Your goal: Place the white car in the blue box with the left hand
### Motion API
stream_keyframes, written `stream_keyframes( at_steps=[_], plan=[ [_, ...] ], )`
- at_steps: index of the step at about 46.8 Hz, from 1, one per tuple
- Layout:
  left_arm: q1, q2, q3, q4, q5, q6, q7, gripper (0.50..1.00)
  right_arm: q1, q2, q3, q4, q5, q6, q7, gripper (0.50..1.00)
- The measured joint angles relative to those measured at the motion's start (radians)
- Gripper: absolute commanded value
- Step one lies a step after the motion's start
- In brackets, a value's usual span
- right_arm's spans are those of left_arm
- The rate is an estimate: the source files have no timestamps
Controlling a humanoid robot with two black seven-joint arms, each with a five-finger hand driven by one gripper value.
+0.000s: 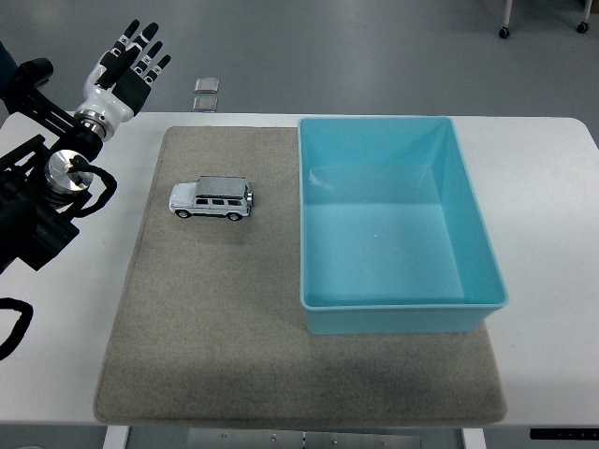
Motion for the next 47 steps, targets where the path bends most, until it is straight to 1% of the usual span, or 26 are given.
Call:
stream_keyframes(
  at_steps=[8,14,17,47],
  plan=[
    [0.000,-0.001,0.000,0.002,0.003,0.005,0.000,0.996,0.000,0.000,0.000,0.000,0.000,0.000,0.000,0.936],
    [0.000,-0.001,0.002,0.003,0.011,0.053,-0.001,0.994,0.000,0.000,0.000,0.000,0.000,0.000,0.000,0.936],
    [0.000,-0.001,0.002,0.002,0.015,0.060,-0.001,0.994,-0.001,0.000,0.000,0.000,0.000,0.000,0.000,0.936],
    [-0.011,-0.001,0.016,-0.006,0.021,0.052,0.001,0.994,0.000,0.000,0.000,0.000,0.000,0.000,0.000,0.936]
  ],
)
